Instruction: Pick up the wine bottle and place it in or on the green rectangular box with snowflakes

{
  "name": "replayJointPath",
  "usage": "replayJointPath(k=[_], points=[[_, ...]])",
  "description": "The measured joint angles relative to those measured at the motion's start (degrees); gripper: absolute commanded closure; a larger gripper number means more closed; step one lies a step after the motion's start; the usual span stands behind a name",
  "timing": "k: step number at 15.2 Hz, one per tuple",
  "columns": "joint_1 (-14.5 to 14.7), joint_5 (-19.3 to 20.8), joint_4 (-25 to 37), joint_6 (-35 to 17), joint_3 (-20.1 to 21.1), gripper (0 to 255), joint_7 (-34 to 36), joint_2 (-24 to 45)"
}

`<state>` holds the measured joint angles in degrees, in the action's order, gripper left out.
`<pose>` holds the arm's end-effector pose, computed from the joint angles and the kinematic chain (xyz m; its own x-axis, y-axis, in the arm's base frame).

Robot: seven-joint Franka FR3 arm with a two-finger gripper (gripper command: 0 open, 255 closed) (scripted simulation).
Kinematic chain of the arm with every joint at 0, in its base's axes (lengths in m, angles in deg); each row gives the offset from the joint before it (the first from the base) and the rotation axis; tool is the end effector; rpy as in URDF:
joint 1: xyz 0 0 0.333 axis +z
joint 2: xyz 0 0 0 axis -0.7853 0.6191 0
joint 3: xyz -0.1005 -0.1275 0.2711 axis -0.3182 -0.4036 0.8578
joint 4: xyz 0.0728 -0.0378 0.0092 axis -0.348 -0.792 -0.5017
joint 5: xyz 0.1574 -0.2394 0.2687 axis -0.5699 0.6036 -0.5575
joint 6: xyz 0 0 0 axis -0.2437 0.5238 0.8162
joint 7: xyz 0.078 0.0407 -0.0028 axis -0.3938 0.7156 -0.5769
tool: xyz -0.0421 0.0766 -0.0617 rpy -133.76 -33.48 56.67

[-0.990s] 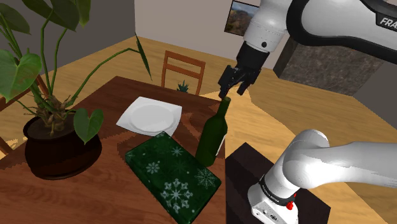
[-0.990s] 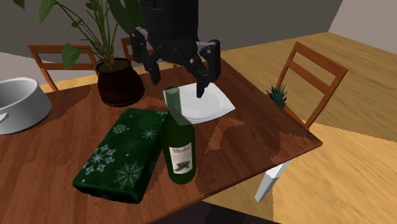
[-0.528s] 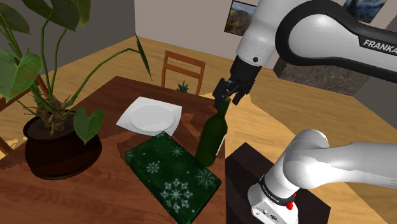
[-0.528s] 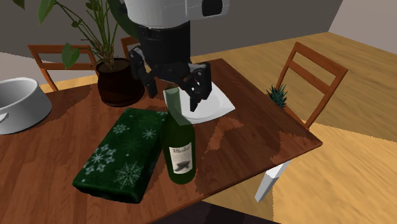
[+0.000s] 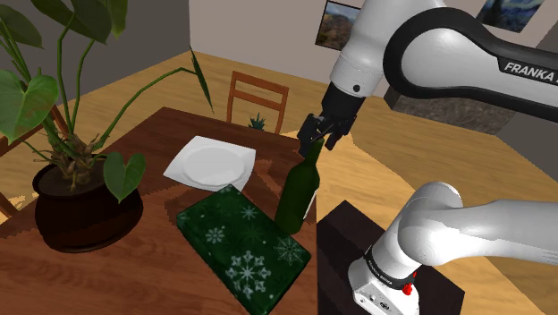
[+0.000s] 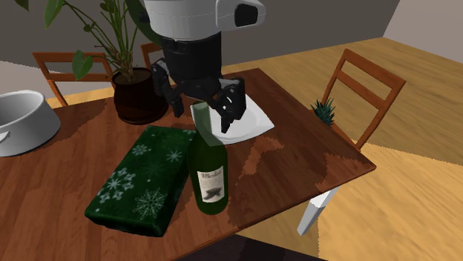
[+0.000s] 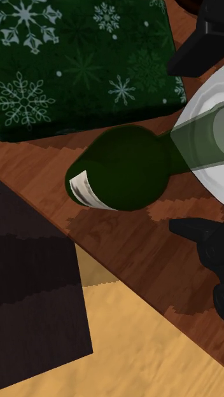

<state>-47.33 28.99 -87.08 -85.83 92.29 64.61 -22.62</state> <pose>0.2608 0.1331 0.5574 0.9879 -0.1244 0.0923 -0.1192 -0.9911 -0.0600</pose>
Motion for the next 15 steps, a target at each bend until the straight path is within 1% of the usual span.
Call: replayJointPath(k=[10,15], points=[[0.00,0.00,0.01,0.00,-0.01,255,0.00,-0.01],[-0.27,0.52,3.50,2.74,-0.47,255,0.22,0.76]])
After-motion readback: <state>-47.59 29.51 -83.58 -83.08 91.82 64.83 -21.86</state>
